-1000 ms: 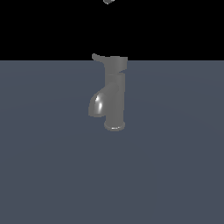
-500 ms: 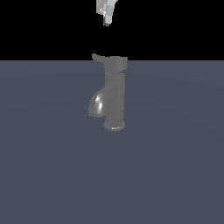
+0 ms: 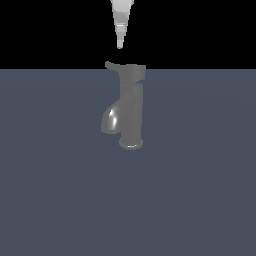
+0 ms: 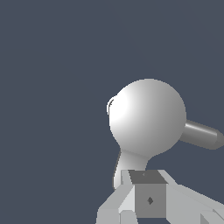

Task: Turn on the faucet by rotating a designated handle.

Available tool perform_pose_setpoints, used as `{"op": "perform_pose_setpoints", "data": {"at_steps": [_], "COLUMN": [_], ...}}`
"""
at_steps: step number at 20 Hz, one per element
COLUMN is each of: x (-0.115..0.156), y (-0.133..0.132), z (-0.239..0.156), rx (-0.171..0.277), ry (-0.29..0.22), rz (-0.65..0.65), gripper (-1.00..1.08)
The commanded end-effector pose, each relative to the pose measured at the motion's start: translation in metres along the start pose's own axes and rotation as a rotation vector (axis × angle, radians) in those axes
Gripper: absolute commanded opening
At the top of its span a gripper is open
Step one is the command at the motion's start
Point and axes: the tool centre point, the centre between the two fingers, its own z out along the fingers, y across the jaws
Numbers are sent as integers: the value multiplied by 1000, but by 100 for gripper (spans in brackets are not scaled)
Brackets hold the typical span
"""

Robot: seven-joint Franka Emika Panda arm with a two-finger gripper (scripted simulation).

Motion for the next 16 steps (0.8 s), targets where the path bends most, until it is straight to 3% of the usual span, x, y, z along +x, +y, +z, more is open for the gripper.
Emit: {"op": "perform_pose_setpoints", "data": {"at_steps": [1,16], "x": [-2,-9], "y": [-12,-52], "z": [10,51], "rx": [4,29], "ry": [12,67], "rz": [66,301], "gripper": [-100,-100]}}
